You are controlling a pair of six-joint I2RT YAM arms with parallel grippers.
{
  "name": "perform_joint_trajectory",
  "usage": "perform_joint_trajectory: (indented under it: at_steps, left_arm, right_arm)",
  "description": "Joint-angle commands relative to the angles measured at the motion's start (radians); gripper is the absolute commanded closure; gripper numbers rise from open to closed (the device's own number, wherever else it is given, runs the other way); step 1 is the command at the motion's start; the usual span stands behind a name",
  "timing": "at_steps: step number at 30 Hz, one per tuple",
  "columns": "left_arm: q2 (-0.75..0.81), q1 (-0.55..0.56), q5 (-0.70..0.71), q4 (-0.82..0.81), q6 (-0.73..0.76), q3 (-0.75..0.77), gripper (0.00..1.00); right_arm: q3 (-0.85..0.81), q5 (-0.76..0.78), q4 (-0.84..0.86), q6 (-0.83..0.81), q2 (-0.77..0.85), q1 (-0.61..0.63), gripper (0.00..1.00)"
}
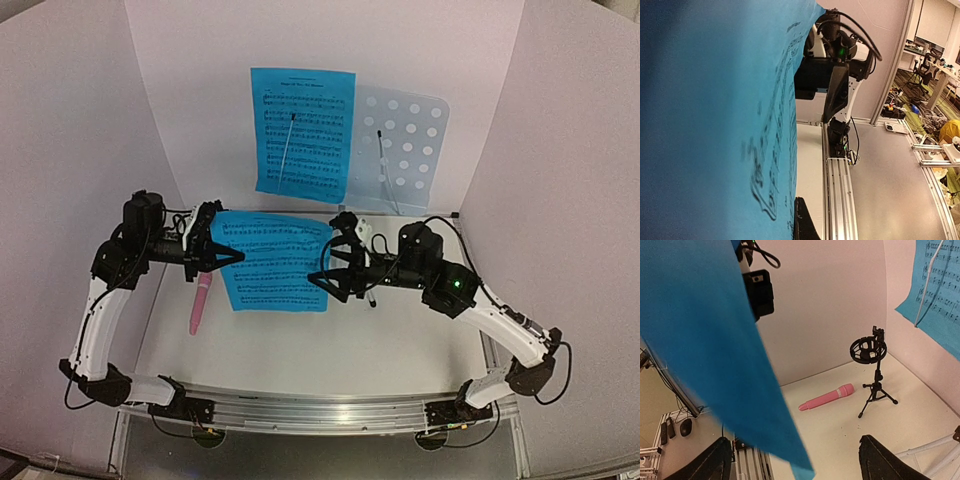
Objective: Set up the instrument practice props
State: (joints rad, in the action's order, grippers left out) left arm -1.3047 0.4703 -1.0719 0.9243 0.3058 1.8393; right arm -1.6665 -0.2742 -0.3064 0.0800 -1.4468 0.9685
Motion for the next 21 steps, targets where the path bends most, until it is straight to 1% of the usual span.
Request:
perform_joint_trajectory:
  at_steps: [1, 3, 4, 8, 12, 13, 14, 15, 16, 19, 20, 21]
  left_arm:
    - [-0.010, 0.017, -0.039, 0.000, -0.004, 0.049, 1.00]
    - [-0.017, 0.023, -0.042, -0.003, -0.008, 0.053, 1.00]
    - [-0.020, 0.026, -0.043, -0.006, -0.012, 0.057, 1.00]
    - [-0.034, 0.028, -0.045, -0.030, -0.032, 0.066, 1.00]
    - [-0.044, 0.028, -0.048, -0.058, -0.075, 0.070, 1.00]
    - [-0.046, 0.028, -0.047, -0.063, -0.081, 0.071, 1.00]
    - [-0.046, 0.028, -0.044, -0.066, -0.085, 0.072, 1.00]
    - [-0.044, 0.028, -0.040, -0.070, -0.089, 0.069, 0.95]
    - [-0.042, 0.028, -0.037, -0.073, -0.093, 0.066, 0.90]
    - [-0.035, 0.028, -0.033, -0.094, -0.103, 0.053, 0.66]
    - [-0.032, 0.028, -0.034, -0.108, -0.114, 0.047, 0.57]
    - [-0.030, 0.028, -0.034, -0.125, -0.124, 0.040, 0.50]
  right_arm:
    - [-0.037, -0.074, -0.017, -0.017, -0.012, -0.015, 0.18]
    - [-0.042, -0.110, -0.017, -0.015, -0.013, -0.019, 0.27]
    - [-0.046, -0.131, -0.017, -0.014, -0.013, -0.021, 0.34]
    - [-0.056, -0.190, -0.014, -0.001, -0.018, -0.024, 0.70]
    - [-0.080, -0.236, -0.014, 0.020, -0.036, -0.030, 0.98]
    - [-0.081, -0.240, -0.014, 0.021, -0.033, -0.031, 1.00]
    - [-0.081, -0.239, -0.013, 0.020, -0.028, -0.032, 1.00]
    - [-0.078, -0.222, -0.010, 0.019, -0.017, -0.036, 1.00]
    - [-0.076, -0.204, -0.007, 0.018, -0.006, -0.040, 1.00]
    - [-0.081, -0.162, -0.004, 0.024, 0.021, -0.052, 1.00]
    - [-0.084, -0.159, -0.003, 0.026, 0.028, -0.056, 1.00]
    - [-0.086, -0.159, -0.003, 0.027, 0.035, -0.059, 1.00]
